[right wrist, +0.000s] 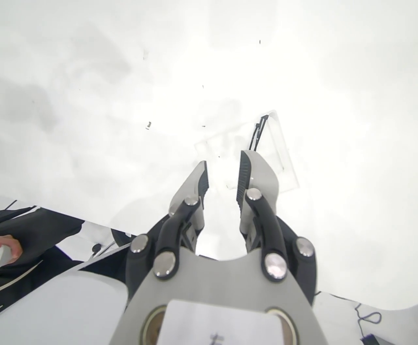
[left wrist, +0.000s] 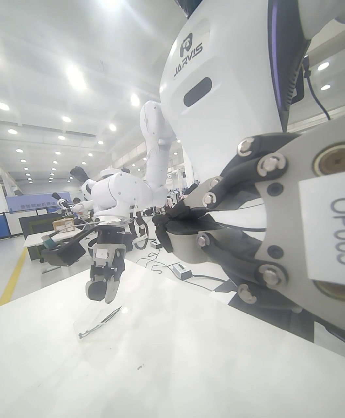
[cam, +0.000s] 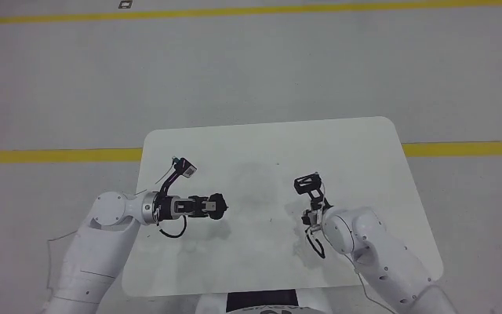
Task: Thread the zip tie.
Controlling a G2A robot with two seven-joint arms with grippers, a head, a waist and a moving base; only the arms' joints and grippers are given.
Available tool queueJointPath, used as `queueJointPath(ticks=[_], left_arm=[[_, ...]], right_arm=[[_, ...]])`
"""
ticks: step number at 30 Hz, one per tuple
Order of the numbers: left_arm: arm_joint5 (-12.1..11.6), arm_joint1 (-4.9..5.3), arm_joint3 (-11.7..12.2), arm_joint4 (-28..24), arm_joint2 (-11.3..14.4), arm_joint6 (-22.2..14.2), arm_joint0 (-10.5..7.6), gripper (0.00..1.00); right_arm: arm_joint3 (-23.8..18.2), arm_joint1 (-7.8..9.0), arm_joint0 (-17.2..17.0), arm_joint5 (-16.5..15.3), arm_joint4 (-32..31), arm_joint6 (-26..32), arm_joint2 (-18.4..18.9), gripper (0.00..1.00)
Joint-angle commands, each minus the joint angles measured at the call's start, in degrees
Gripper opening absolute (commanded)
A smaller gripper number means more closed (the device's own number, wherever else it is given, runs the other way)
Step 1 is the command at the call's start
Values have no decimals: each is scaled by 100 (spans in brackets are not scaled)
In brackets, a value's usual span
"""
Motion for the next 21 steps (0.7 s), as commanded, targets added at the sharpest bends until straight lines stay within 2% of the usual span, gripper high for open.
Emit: queueJointPath(ticks=[1, 4, 7, 13, 16, 21], left_arm=[[0, 0, 0, 0, 0, 0, 0, 0], [0, 0, 0, 0, 0, 0, 0, 0], [0, 0, 0, 0, 0, 0, 0, 0], [0, 0, 0, 0, 0, 0, 0, 0], [0, 0, 0, 0, 0, 0, 0, 0], [0, 0, 0, 0, 0, 0, 0, 0]], right_arm=[[34, -22, -7, 0, -41, -15, -12, 15], [120, -65, -9, 0, -114, -69, -59, 14], [262, -115, 11, 0, -156, -125, -123, 6], [497, -227, 66, 0, -295, -133, -197, 11], [575, -280, 67, 0, -404, -104, -207, 17], [693, -357, 57, 0, -552, -84, -196, 19]])
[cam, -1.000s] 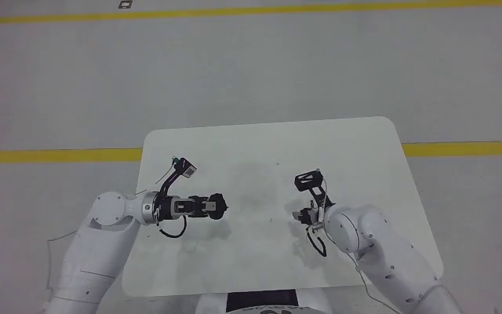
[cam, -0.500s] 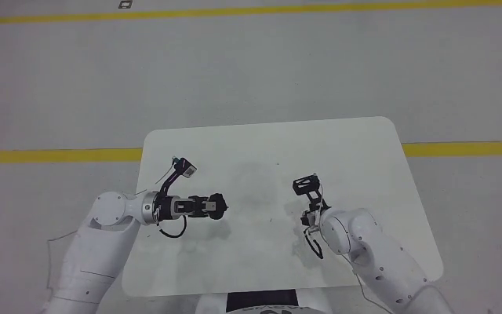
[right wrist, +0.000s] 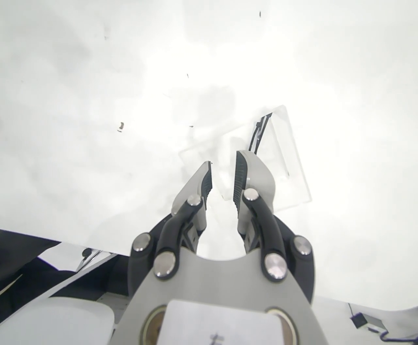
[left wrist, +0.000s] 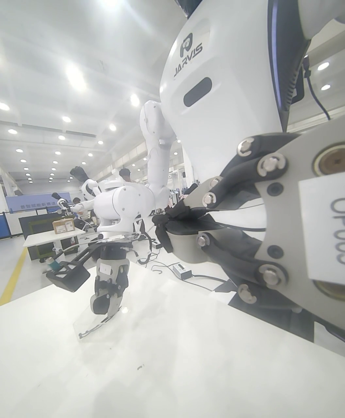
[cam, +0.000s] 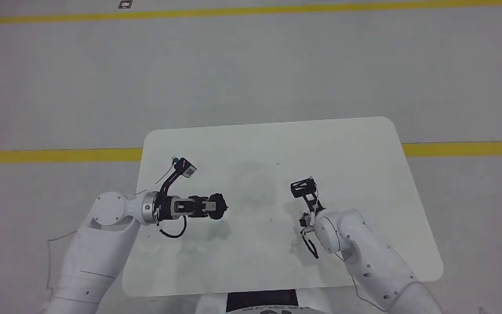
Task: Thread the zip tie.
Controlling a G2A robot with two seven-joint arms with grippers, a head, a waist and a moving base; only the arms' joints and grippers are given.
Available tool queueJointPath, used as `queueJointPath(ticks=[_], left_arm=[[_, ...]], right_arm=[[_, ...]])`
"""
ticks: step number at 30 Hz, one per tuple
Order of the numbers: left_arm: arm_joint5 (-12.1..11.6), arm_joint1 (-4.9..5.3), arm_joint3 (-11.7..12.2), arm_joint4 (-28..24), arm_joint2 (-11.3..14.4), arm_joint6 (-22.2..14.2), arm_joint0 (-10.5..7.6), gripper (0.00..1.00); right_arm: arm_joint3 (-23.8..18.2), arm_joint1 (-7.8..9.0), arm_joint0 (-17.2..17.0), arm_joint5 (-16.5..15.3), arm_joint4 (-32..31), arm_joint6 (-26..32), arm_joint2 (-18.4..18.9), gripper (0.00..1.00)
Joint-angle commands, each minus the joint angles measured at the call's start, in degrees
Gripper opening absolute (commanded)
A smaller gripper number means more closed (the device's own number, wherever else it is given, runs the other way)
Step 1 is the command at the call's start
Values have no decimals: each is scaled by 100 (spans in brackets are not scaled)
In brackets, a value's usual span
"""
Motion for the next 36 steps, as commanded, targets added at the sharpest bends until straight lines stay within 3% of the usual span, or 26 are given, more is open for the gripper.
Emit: queueJointPath(ticks=[1, 36], left_arm=[[0, 0, 0, 0, 0, 0, 0, 0], [0, 0, 0, 0, 0, 0, 0, 0]], right_arm=[[30, -24, -4, 0, -32, -3, 8, 19], [721, -588, 5, 0, -860, 28, 210, 15]])
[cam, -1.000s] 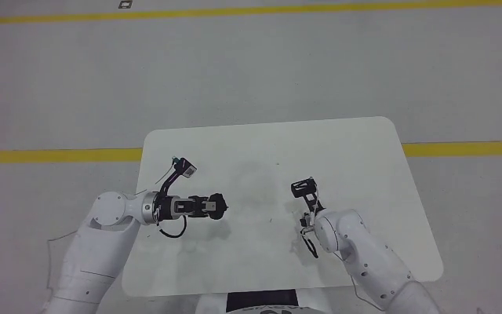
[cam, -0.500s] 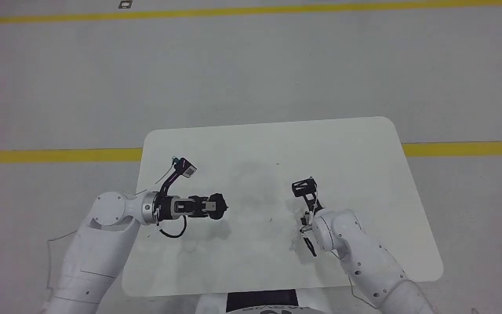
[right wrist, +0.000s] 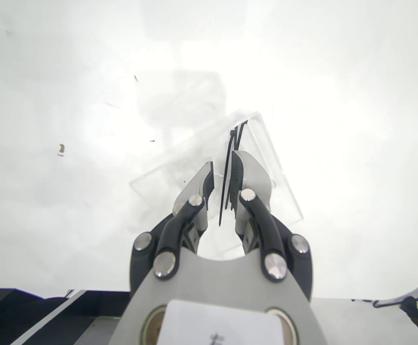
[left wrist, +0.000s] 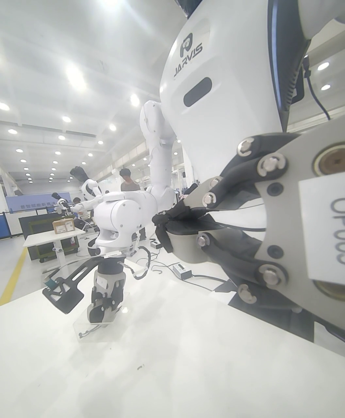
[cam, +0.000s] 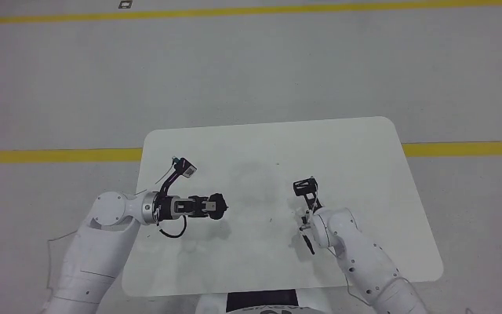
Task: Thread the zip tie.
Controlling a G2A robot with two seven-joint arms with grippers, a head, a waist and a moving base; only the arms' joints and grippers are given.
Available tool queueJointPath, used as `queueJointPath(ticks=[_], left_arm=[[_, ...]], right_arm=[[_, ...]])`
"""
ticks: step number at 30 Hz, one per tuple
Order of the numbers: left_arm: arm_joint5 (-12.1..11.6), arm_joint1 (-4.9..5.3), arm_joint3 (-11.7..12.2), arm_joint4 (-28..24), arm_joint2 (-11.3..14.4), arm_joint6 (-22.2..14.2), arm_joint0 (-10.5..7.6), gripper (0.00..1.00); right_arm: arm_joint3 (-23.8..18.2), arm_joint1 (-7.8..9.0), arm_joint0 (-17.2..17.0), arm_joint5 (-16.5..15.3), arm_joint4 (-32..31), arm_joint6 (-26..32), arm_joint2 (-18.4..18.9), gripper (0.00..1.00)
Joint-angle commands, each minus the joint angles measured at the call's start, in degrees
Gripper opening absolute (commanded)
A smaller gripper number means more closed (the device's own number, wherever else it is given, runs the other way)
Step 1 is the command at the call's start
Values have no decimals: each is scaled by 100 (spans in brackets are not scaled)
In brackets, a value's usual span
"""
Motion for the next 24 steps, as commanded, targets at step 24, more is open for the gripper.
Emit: queueJointPath(ticks=[24], left_arm=[[0, 0, 0, 0, 0, 0, 0, 0]], right_arm=[[-123, -167, -135, -125, -54, 153, 145, 0]])
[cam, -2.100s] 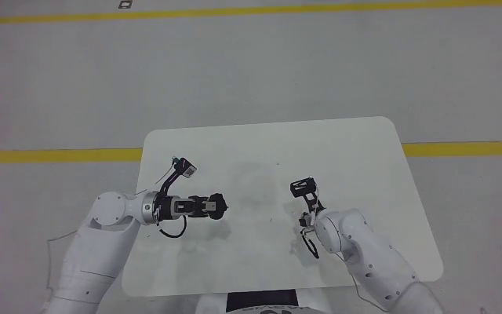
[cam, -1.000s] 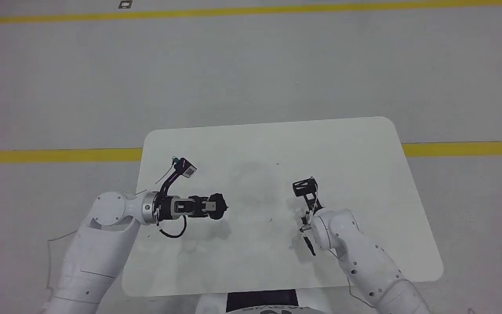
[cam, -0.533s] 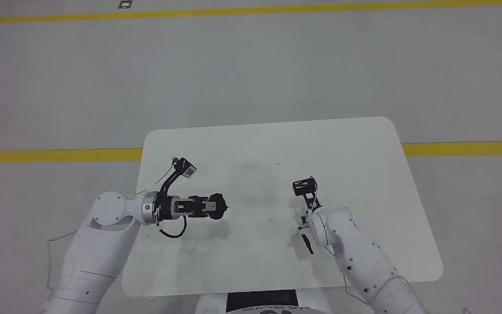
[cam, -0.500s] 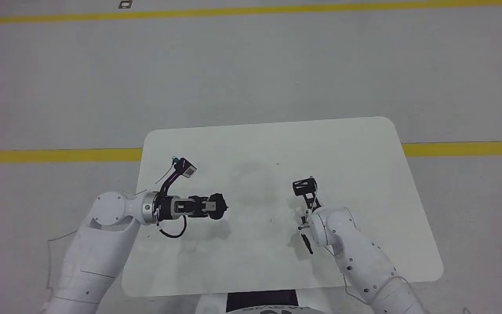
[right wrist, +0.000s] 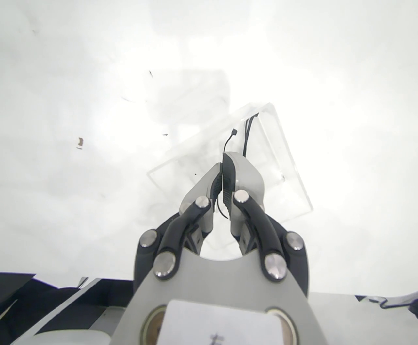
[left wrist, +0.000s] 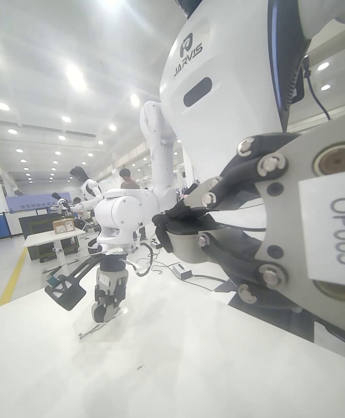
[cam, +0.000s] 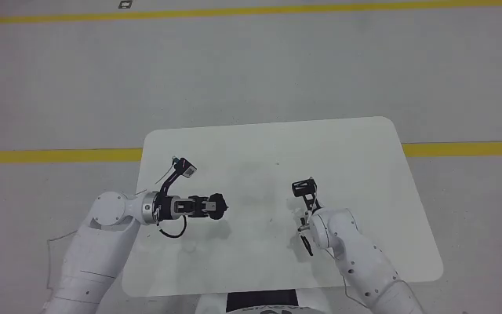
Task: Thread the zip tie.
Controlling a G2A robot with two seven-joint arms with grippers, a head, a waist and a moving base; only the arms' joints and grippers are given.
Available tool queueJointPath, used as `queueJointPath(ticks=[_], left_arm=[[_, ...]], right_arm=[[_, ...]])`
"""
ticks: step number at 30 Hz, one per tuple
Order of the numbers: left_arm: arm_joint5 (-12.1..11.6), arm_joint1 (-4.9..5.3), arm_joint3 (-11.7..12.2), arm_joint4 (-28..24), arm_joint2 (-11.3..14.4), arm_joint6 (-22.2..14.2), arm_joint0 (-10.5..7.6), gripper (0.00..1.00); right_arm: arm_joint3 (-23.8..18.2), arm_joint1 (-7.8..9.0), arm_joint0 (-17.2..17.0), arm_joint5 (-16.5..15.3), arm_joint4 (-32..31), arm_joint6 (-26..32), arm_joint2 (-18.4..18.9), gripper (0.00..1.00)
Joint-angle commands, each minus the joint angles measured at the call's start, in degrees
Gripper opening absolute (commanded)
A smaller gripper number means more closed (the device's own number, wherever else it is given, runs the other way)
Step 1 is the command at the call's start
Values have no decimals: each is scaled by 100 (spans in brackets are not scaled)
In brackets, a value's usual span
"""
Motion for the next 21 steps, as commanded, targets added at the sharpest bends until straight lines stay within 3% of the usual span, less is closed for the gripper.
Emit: queueJointPath(ticks=[1, 21], left_arm=[[0, 0, 0, 0, 0, 0, 0, 0], [0, 0, 0, 0, 0, 0, 0, 0]], right_arm=[[43, -10, 10, -12, 5, -6, -9, 0], [-2, -72, -35, -98, -102, 21, 30, 3]])
